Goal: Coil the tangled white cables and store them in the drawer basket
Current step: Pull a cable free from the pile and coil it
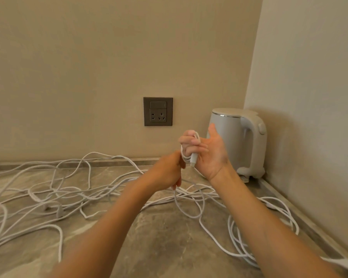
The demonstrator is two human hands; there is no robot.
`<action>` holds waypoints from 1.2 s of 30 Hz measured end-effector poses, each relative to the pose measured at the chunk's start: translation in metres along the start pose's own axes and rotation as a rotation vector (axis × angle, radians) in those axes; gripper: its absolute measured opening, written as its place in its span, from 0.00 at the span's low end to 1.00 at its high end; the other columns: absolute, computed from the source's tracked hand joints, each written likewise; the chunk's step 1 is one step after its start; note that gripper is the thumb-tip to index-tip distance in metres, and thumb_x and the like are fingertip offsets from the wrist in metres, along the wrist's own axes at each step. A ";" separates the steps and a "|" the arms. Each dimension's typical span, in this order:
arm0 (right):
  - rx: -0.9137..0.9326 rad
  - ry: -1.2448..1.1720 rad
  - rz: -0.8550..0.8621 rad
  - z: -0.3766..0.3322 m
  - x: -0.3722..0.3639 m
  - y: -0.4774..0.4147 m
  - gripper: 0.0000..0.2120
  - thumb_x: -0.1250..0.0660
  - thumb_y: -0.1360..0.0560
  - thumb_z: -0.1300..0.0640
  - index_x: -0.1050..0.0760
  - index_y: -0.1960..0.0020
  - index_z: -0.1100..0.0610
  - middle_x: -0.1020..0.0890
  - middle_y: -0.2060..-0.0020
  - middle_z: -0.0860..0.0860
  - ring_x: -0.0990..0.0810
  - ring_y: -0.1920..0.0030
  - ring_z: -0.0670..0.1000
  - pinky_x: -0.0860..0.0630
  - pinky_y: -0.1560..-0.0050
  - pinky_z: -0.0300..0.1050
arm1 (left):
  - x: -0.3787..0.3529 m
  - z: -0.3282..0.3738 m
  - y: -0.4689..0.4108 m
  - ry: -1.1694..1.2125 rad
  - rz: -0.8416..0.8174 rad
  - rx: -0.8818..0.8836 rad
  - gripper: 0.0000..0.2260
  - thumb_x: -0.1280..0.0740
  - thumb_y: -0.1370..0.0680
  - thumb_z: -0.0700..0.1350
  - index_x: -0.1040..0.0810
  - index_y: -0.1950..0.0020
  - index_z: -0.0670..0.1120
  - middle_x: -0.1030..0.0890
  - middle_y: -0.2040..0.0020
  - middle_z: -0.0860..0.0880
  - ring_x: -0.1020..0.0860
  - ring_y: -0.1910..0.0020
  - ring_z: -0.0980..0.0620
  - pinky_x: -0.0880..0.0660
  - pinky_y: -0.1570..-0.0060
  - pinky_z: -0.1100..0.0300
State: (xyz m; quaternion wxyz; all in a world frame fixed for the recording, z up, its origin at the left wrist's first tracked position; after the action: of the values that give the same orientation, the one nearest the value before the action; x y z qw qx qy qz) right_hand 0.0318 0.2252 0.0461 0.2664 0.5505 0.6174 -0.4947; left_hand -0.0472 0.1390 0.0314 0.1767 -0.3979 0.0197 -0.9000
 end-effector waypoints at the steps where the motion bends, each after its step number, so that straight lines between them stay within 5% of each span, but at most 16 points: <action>1: 0.073 0.002 0.076 -0.001 -0.002 0.001 0.42 0.49 0.28 0.28 0.27 0.63 0.70 0.28 0.73 0.59 0.31 0.80 0.52 0.32 0.78 0.35 | -0.002 0.001 0.001 -0.025 -0.036 0.017 0.08 0.49 0.23 0.33 0.33 0.54 0.44 0.24 0.72 0.47 0.28 0.78 0.53 0.31 0.75 0.63; 7: 0.375 0.060 0.301 0.002 -0.016 0.001 0.32 0.46 0.23 0.35 0.29 0.57 0.67 0.28 0.70 0.58 0.30 0.77 0.50 0.27 0.74 0.36 | -0.001 0.011 0.008 -0.119 -0.263 0.063 0.11 0.50 0.18 0.44 0.34 0.56 0.43 0.22 0.68 0.45 0.26 0.74 0.52 0.28 0.71 0.64; 13: 0.619 0.631 0.607 -0.003 -0.013 0.002 0.30 0.54 0.21 0.36 0.31 0.61 0.61 0.29 0.71 0.53 0.33 0.72 0.48 0.28 0.66 0.41 | 0.008 0.014 0.018 -0.247 -0.395 0.110 0.16 0.49 0.17 0.44 0.31 0.63 0.44 0.29 0.71 0.45 0.29 0.75 0.51 0.28 0.72 0.61; 17: 0.537 1.325 0.794 -0.001 -0.005 0.001 0.35 0.63 0.23 0.35 0.32 0.68 0.59 0.28 0.75 0.51 0.30 0.72 0.48 0.29 0.62 0.43 | 0.023 0.016 0.021 -0.316 -0.311 0.034 0.14 0.43 0.19 0.48 0.27 0.62 0.46 0.31 0.70 0.49 0.32 0.75 0.54 0.31 0.78 0.65; 23: 0.236 1.861 0.822 0.005 -0.014 0.004 0.41 0.67 0.27 0.32 0.31 0.74 0.60 0.26 0.75 0.53 0.27 0.71 0.50 0.28 0.55 0.50 | 0.041 0.016 0.018 -0.209 0.003 -0.091 0.11 0.35 0.23 0.49 0.22 0.65 0.47 0.27 0.71 0.51 0.32 0.72 0.57 0.35 0.71 0.64; 29: -0.174 1.783 0.655 0.007 -0.019 0.006 0.43 0.72 0.28 0.31 0.34 0.75 0.61 0.31 0.84 0.50 0.35 0.83 0.45 0.37 0.76 0.38 | 0.045 0.018 0.016 -0.147 0.219 -0.143 0.11 0.33 0.25 0.50 0.21 0.61 0.43 0.26 0.70 0.51 0.30 0.70 0.54 0.33 0.68 0.60; 33: -0.340 1.639 0.532 0.001 -0.018 0.010 0.45 0.72 0.31 0.27 0.36 0.76 0.61 0.33 0.83 0.54 0.38 0.83 0.47 0.41 0.82 0.36 | 0.048 0.015 0.015 -0.239 0.414 -0.173 0.17 0.31 0.28 0.55 0.22 0.59 0.41 0.23 0.67 0.48 0.26 0.65 0.49 0.28 0.61 0.53; 36: -0.397 1.402 0.344 0.000 -0.018 0.010 0.45 0.71 0.33 0.25 0.36 0.77 0.61 0.34 0.83 0.54 0.40 0.85 0.46 0.43 0.84 0.34 | 0.048 0.016 0.016 -0.234 0.471 -0.198 0.17 0.31 0.28 0.55 0.25 0.62 0.40 0.28 0.71 0.52 0.30 0.70 0.52 0.33 0.67 0.56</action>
State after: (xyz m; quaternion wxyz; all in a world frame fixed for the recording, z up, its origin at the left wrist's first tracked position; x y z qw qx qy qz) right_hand 0.0462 0.2170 0.0592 -0.0214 0.7672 0.6253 0.1415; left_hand -0.0608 0.1098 0.0740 0.3425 -0.4991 0.1786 -0.7757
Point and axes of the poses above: each hand's wrist, its own y-axis away from the middle knuckle, its own x-axis out of the back of the hand, z = x × y, the point moved 1 cm from there along -y, towards the middle knuckle
